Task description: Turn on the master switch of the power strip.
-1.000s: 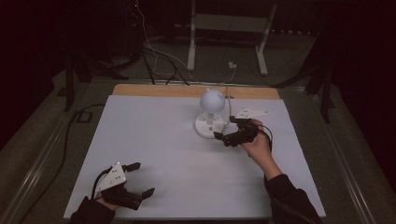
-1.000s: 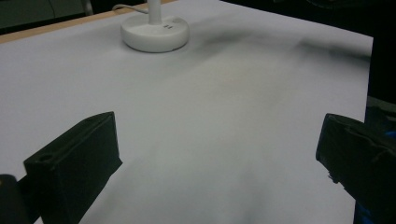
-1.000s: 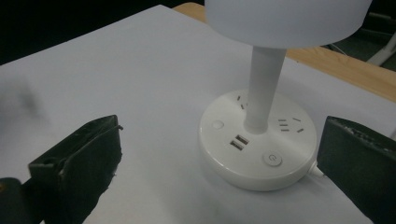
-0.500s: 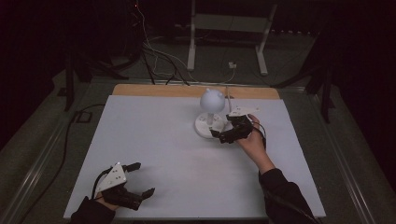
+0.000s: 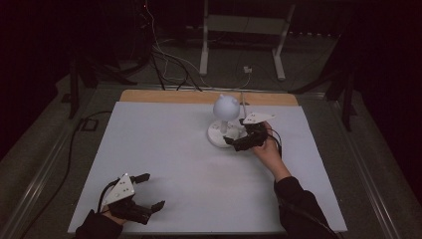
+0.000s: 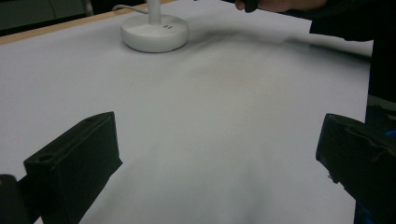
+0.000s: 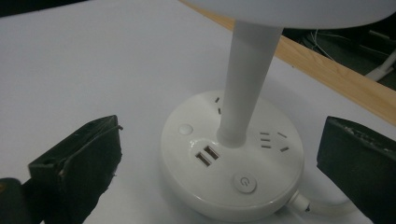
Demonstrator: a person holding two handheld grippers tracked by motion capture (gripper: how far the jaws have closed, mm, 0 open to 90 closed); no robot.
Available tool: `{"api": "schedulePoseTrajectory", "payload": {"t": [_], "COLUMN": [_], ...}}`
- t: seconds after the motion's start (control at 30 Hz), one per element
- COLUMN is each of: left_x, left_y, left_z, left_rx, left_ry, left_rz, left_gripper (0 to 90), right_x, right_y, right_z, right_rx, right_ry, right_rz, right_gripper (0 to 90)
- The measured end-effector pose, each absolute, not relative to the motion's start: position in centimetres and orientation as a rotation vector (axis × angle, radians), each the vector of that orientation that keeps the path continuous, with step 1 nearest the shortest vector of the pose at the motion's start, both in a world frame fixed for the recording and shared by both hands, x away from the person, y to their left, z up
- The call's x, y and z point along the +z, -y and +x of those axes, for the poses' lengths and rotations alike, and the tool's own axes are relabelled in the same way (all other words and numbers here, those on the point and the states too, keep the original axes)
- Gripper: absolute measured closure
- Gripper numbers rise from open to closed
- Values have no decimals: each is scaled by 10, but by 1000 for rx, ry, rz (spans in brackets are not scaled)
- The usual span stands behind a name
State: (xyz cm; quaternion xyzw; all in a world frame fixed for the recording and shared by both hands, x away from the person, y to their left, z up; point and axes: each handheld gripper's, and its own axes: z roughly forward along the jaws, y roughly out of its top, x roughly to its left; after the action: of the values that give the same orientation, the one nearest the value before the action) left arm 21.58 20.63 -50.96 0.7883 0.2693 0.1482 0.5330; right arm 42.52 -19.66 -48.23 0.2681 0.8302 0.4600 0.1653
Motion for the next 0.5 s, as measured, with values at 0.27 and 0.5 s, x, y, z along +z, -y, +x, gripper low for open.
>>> {"api": "schedulePoseTrajectory", "payload": {"t": [0.27, 0.5], "left_x": [-509, -509], "left_y": [-207, -207], "left_z": [216, 216], "left_rx": [355, 354], "left_ry": [-646, -645], "left_rz": [1874, 1874], "left_gripper": [1, 1], "right_x": [-488, -491], "right_y": [194, 200], "right_z": [431, 434], "right_rx": [1227, 1250], "right_ry": [-2411, -2344], "right_rz": [757, 838], "right_gripper": [48, 188]}}
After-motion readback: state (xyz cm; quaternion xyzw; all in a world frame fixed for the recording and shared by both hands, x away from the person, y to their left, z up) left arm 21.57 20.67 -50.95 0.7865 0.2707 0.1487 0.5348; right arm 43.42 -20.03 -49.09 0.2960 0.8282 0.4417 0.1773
